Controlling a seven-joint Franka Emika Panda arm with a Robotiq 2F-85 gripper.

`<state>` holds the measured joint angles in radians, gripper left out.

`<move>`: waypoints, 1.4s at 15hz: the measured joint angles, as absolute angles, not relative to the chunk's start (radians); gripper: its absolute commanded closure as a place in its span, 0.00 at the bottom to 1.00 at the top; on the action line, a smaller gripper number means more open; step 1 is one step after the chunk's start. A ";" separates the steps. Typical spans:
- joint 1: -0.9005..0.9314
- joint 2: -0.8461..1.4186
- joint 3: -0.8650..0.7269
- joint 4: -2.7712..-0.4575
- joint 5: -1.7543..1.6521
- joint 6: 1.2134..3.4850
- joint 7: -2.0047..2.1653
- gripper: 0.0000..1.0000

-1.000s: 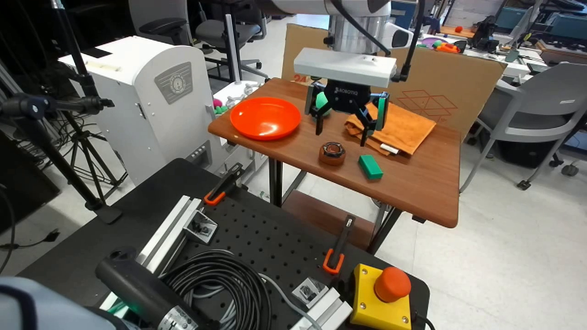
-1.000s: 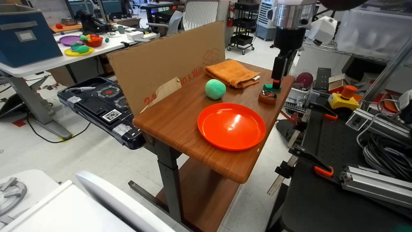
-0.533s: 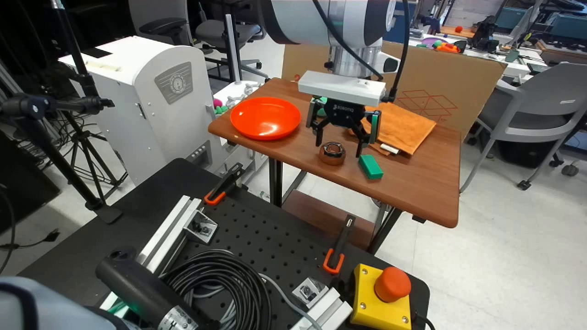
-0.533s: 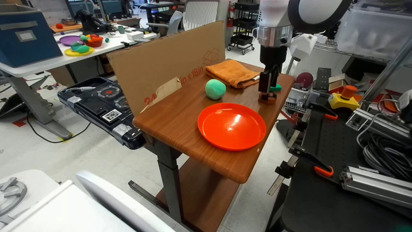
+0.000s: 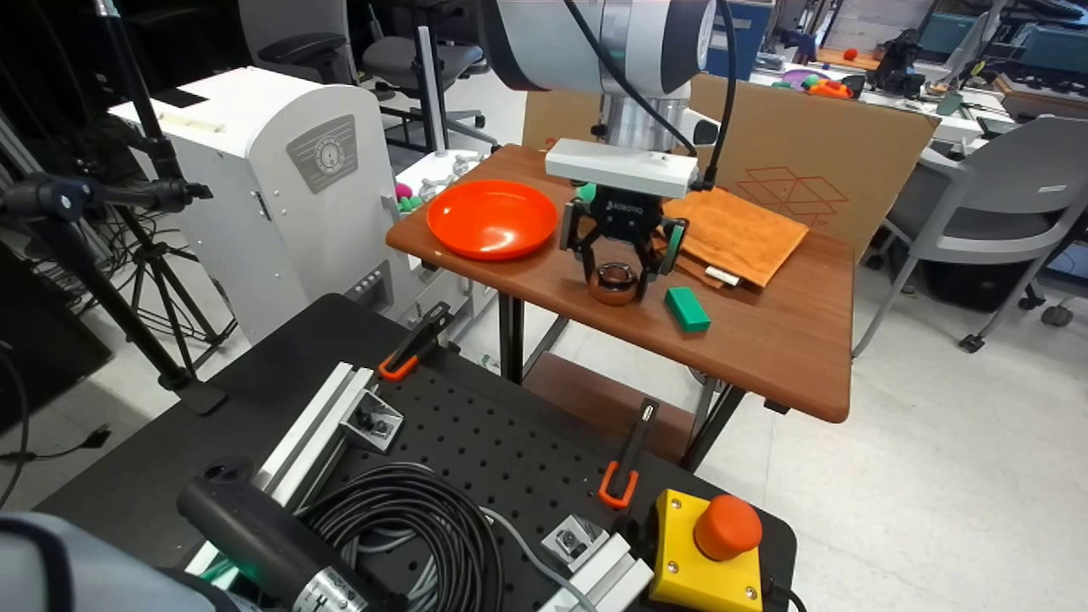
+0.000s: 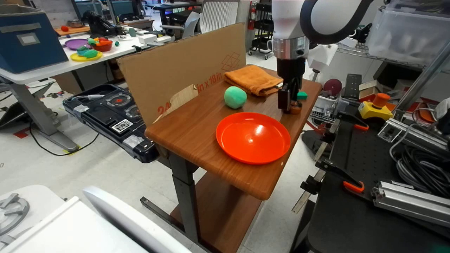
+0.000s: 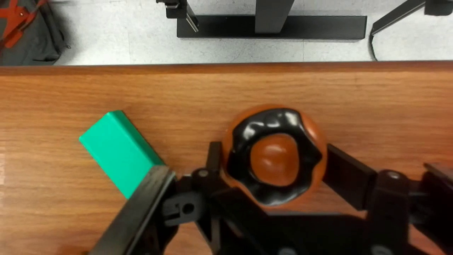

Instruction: Put the donut on the orange plate.

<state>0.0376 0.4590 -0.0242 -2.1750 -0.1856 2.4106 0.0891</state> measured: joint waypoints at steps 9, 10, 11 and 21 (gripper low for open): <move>0.038 0.338 0.060 -2.240 -0.053 2.370 0.019 0.58; 0.040 0.306 0.082 -2.260 -0.031 2.369 0.008 0.58; 0.043 0.278 0.101 -2.276 -0.010 2.366 0.000 0.58; 0.123 0.343 0.139 -2.185 0.013 2.354 0.013 0.58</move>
<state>0.1232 0.3430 0.1386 -2.1854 0.0128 2.3537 0.0134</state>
